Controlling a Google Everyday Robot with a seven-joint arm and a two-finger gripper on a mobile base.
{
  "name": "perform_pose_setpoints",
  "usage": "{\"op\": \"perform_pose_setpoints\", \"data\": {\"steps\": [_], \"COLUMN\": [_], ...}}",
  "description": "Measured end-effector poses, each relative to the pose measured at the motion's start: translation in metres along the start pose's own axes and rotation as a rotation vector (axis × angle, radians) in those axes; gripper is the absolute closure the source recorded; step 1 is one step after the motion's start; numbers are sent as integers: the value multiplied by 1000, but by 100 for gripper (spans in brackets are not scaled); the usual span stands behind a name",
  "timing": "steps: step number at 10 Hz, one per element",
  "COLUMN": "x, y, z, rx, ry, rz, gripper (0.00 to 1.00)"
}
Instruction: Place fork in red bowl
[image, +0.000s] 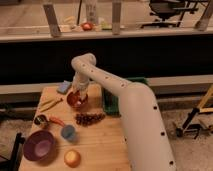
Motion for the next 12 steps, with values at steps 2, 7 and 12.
{"op": "perform_pose_setpoints", "data": {"steps": [2,7,12], "x": [-1,1,3], "y": [0,4,6], "z": [1,-5,-9], "rx": [1,8,1], "ry": [0,4,3], "rz": [-1,4,5], "gripper": [20,20,20]}}
